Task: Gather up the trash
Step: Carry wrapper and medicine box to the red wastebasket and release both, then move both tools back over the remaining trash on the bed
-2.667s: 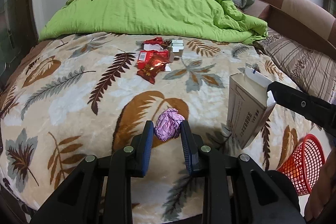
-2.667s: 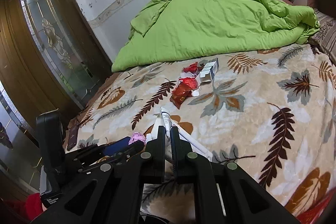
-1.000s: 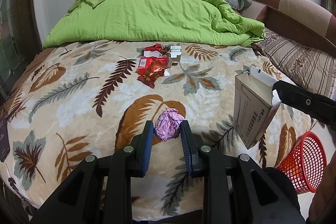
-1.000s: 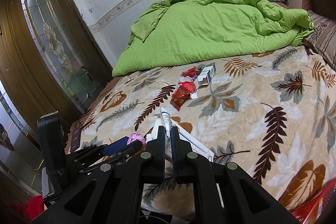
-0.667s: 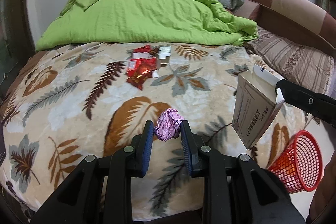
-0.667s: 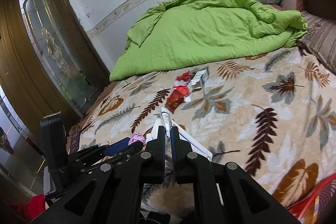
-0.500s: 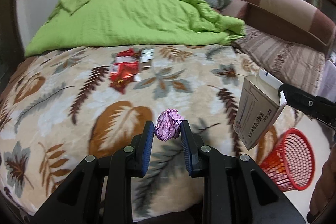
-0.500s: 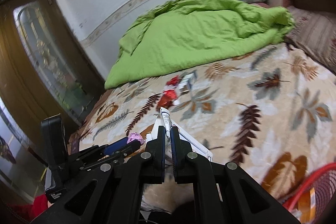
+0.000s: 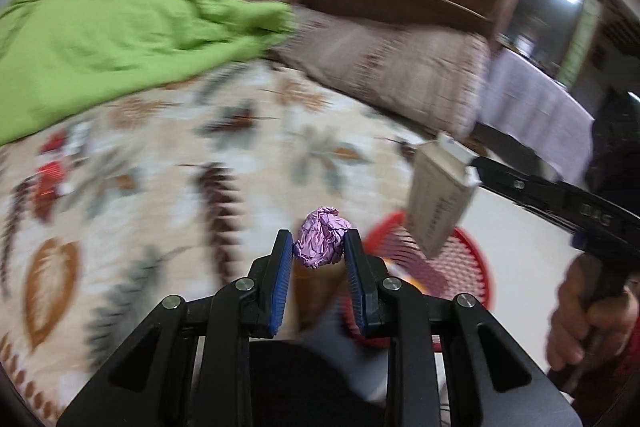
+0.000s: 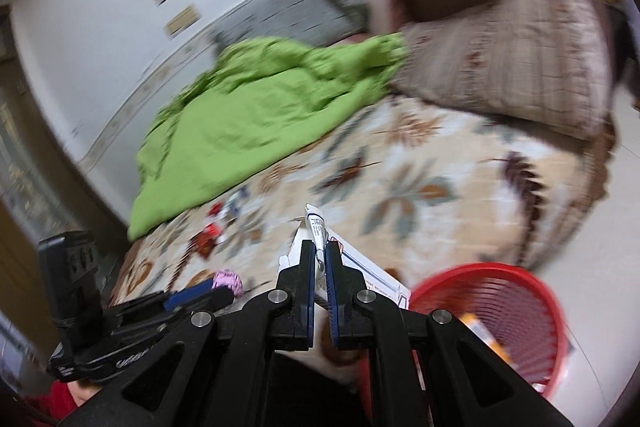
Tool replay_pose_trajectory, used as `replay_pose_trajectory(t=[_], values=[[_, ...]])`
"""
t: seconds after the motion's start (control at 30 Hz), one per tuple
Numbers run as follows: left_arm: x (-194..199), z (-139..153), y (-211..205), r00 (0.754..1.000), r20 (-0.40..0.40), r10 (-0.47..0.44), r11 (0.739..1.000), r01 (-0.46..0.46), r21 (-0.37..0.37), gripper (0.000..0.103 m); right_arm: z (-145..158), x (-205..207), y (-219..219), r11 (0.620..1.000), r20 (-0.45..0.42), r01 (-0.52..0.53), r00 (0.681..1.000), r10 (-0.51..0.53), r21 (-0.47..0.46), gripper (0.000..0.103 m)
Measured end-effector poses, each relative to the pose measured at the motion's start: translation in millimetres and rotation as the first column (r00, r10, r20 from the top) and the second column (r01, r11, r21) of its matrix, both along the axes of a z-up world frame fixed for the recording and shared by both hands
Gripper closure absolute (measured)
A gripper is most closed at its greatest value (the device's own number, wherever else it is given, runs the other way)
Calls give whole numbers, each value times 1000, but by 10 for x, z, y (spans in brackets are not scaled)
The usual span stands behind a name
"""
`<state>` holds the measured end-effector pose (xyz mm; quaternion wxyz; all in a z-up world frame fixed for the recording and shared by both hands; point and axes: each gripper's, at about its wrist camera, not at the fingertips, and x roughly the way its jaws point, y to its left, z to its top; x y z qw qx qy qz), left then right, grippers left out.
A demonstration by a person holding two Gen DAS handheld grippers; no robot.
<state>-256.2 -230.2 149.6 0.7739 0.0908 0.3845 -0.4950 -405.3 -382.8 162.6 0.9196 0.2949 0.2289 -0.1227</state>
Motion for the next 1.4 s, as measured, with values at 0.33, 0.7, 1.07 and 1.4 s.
replay_pose_trajectory(t=[0.33,0.7,1.07,1.4], values=[[-532,-305,-878,969,-93,-227,970,234,66,51,-319,-444,-502,989,-87,126,989,-119,81,91],[-242,-189,-469,992,-70,-107,993,110,48,48,-234,-272,-426,995,-68,94,994,-91,42,57],[577,-180,571,981,-53,189,981,-186,45,44,-267,711,214,993,-140,-119,983,116,-12,54],[1586,-297,1780,862,-28,507,861,-504,72,43,-428,1740,942,944,-219,-329,923,317,-21,54]])
